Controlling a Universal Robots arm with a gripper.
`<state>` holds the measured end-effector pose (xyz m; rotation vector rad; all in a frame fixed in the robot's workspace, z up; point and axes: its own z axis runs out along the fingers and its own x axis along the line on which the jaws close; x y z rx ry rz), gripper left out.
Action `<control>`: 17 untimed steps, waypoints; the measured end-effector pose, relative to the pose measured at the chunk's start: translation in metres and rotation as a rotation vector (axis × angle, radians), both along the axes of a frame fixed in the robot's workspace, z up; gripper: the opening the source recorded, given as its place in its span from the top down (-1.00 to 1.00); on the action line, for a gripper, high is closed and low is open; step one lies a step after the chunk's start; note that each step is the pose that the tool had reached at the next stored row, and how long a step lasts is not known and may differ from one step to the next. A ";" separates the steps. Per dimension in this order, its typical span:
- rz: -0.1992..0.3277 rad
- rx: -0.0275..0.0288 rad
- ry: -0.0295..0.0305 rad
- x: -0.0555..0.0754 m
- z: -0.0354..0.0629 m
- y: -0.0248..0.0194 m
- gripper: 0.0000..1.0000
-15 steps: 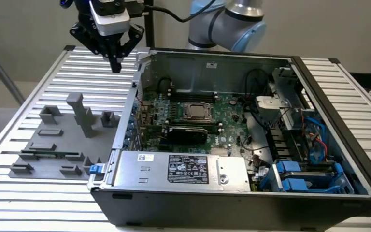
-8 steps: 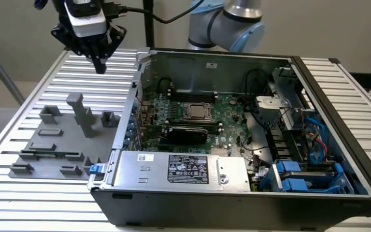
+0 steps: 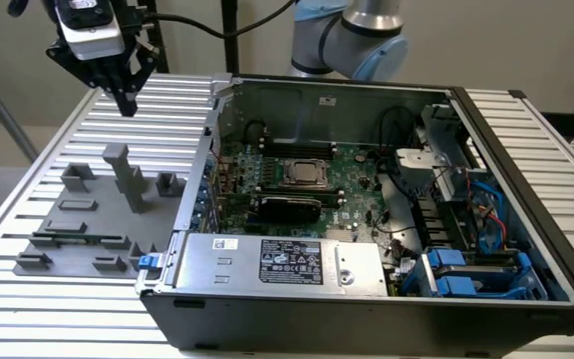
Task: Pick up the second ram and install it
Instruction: 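Reach for the second ram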
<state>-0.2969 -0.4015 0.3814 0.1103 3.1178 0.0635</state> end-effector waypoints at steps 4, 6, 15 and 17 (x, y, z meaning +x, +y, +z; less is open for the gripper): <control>0.000 -0.0026 0.0000 -0.018 -0.0020 -0.0002 0.79; 0.000 -0.0041 0.0001 -0.027 -0.0030 -0.0003 0.79; 0.000 -0.0119 0.0001 -0.068 -0.0090 -0.0009 0.79; 0.000 -0.0137 0.0006 -0.077 -0.0108 -0.0014 0.79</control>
